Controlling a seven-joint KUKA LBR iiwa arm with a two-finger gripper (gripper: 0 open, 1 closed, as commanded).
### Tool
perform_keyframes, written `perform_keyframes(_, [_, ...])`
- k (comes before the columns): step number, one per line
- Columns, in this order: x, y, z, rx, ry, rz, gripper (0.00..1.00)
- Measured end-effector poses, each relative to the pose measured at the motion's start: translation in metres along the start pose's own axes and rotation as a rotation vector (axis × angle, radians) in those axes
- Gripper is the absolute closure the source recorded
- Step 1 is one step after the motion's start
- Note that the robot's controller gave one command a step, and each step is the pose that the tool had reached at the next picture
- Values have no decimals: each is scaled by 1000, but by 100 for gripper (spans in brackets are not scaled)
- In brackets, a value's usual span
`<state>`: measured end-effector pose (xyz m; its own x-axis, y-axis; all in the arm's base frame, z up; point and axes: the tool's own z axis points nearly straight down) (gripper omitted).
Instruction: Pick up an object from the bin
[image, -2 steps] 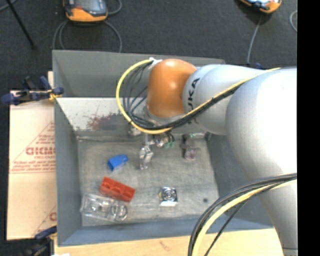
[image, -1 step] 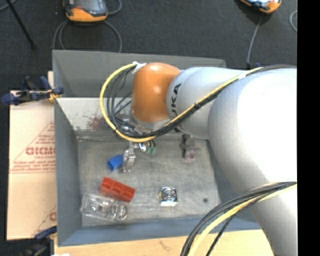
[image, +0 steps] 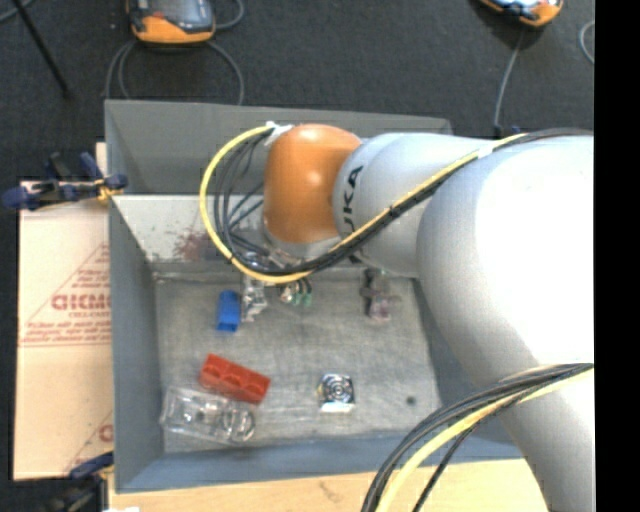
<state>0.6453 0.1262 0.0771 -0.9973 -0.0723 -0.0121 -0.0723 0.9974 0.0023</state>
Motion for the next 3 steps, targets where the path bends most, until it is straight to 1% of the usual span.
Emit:
perform_keyframes(1, [1,0,2,0,-1,0,0])
perform_keyframes(2, [45,47,-1,0,11,151,0])
perform_keyframes(3, [43,45,-3,1,5,152,100])
